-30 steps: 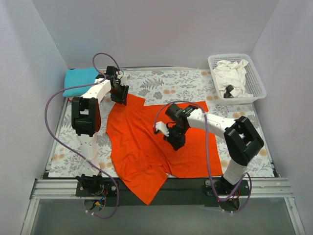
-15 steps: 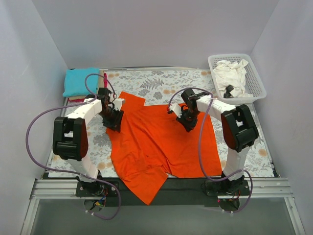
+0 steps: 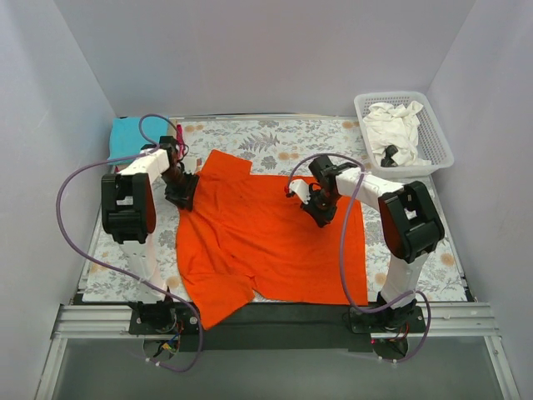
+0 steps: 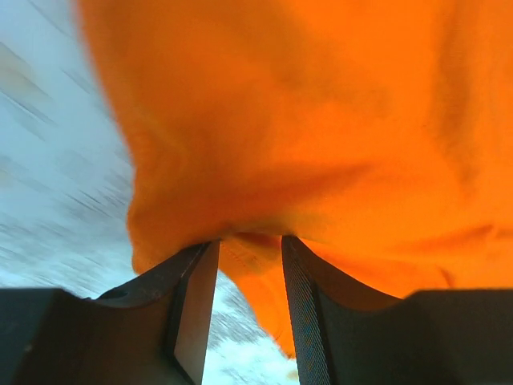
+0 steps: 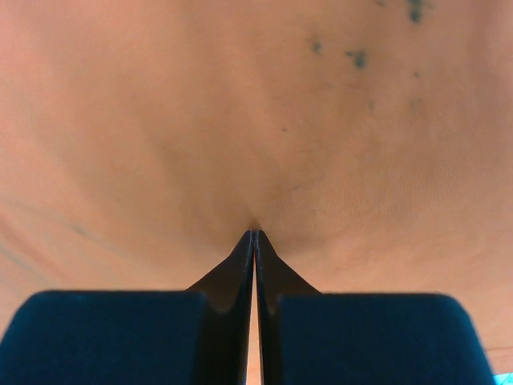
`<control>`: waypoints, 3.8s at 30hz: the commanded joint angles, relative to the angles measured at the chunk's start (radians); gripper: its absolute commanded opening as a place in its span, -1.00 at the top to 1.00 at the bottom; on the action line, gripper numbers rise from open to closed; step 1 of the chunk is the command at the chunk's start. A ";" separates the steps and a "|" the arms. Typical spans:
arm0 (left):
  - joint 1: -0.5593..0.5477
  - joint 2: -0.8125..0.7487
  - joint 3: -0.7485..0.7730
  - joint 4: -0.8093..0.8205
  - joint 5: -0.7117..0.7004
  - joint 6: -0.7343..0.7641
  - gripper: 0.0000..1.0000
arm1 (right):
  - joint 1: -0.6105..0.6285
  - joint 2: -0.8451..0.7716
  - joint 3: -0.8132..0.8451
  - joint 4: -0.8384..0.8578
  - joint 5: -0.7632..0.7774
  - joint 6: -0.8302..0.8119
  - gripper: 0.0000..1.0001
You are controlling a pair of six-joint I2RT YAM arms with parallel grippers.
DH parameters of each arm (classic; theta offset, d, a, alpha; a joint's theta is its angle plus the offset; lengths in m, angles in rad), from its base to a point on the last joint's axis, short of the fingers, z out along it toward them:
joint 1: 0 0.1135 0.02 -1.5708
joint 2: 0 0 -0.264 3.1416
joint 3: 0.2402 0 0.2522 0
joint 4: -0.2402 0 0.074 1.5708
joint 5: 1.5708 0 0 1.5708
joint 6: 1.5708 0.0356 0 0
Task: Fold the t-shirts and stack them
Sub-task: Flatten the tshirt out
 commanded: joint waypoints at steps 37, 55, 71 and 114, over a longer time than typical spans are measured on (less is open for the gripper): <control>-0.049 0.311 0.711 0.137 0.103 -0.100 -0.12 | -0.356 0.233 0.398 0.149 0.248 0.093 0.10; -0.052 0.420 0.757 0.196 0.068 -0.146 -0.15 | -0.375 0.281 0.330 0.130 0.174 0.047 0.97; -0.110 0.436 0.642 0.262 0.048 -0.128 -0.04 | -0.373 0.262 0.387 0.104 0.140 0.032 0.97; -0.031 0.132 0.538 0.443 0.145 -0.108 1.00 | -0.368 0.129 0.505 0.116 0.114 -0.051 0.97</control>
